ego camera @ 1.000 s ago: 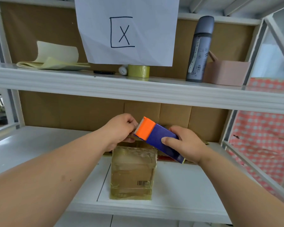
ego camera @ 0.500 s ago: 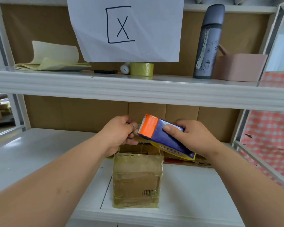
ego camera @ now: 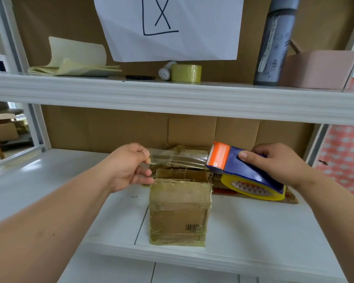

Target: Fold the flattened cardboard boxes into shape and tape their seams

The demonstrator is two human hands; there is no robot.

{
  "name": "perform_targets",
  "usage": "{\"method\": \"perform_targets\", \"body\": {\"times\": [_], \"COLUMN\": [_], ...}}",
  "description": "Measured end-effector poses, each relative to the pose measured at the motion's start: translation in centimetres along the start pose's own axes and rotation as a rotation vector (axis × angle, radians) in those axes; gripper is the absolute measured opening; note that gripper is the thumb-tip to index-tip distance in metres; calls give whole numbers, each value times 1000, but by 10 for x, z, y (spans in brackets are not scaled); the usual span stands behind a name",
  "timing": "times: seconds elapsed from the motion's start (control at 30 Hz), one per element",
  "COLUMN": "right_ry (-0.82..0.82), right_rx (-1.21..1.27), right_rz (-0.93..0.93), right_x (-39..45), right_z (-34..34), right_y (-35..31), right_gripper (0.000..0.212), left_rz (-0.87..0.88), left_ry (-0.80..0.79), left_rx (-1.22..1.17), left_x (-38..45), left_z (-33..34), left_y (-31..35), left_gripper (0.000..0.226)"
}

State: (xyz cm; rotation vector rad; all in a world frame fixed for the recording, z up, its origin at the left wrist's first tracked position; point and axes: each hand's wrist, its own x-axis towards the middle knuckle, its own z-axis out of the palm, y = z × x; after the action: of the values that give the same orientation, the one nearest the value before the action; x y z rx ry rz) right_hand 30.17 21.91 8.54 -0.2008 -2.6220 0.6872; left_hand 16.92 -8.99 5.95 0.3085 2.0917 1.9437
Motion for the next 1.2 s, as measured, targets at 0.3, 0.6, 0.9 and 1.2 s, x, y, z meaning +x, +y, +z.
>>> {"method": "perform_targets", "body": {"times": [0.3, 0.6, 0.9, 1.2], "right_ry": [-12, -79, -141, -228], "right_rx": [-70, -103, -179, -230], "right_rz": [27, 84, 101, 114], "right_x": [-8, 3, 15, 25], "right_z": [16, 21, 28, 35], "right_y": [6, 6, 4, -2], "right_gripper": [71, 62, 69, 61], "left_rz": [-108, -137, -187, -184], "left_ry": [-64, -104, -80, -12], "left_rx": [-89, -168, -132, -22], "left_x": [1, 12, 21, 29], "left_z": [12, 8, 6, 2], "left_y": [-21, -33, -40, -42], "left_gripper": [15, 21, 9, 16]}}
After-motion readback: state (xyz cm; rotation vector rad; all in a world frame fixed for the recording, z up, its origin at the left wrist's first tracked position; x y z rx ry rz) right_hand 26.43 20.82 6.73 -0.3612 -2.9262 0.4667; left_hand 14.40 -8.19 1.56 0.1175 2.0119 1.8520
